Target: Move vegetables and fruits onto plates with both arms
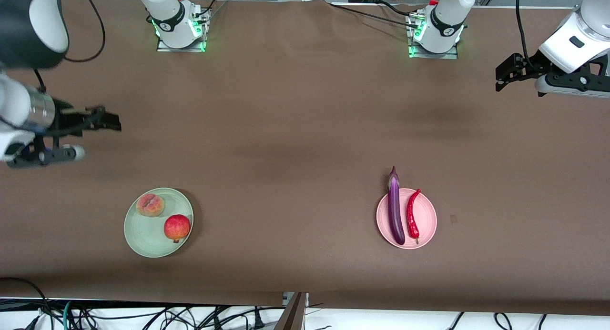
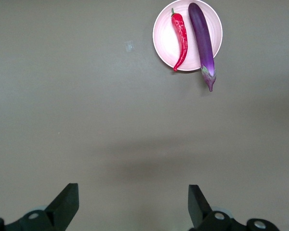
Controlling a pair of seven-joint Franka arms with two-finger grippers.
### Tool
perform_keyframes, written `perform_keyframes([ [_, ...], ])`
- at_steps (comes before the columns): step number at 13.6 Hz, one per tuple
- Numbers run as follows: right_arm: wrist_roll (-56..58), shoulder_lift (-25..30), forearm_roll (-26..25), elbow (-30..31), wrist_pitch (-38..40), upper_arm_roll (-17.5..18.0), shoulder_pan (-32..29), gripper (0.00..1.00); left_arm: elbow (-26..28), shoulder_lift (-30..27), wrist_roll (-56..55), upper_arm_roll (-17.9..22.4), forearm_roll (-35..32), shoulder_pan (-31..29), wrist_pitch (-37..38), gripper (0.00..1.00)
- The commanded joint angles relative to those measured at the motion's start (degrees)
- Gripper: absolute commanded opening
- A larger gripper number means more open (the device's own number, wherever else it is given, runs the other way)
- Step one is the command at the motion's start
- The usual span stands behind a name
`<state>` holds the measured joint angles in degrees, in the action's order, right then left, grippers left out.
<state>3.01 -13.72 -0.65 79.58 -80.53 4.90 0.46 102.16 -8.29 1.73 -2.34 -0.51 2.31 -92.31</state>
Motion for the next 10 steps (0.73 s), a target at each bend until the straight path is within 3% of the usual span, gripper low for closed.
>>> perform_keyframes([
  [1, -0.29, 9.04, -0.58, 9.26, -1.21, 0.46, -3.17, 1.0, -1.35, 0.46, 1.26, 0.14, -0.81, 0.41, 0.99, 1.0],
  [5, -0.2, 12.31, -0.58, 10.24, -2.35, 0.64, -4.77, 1.0, -1.35, 0.46, 1.26, 0.14, -0.81, 0.41, 1.08, 1.0],
  [10, -0.28, 9.42, -1.28, 6.82, -0.94, 1.08, -4.69, 1.0, -1.35, 0.46, 1.26, 0.14, -0.81, 0.41, 1.08, 1.0],
])
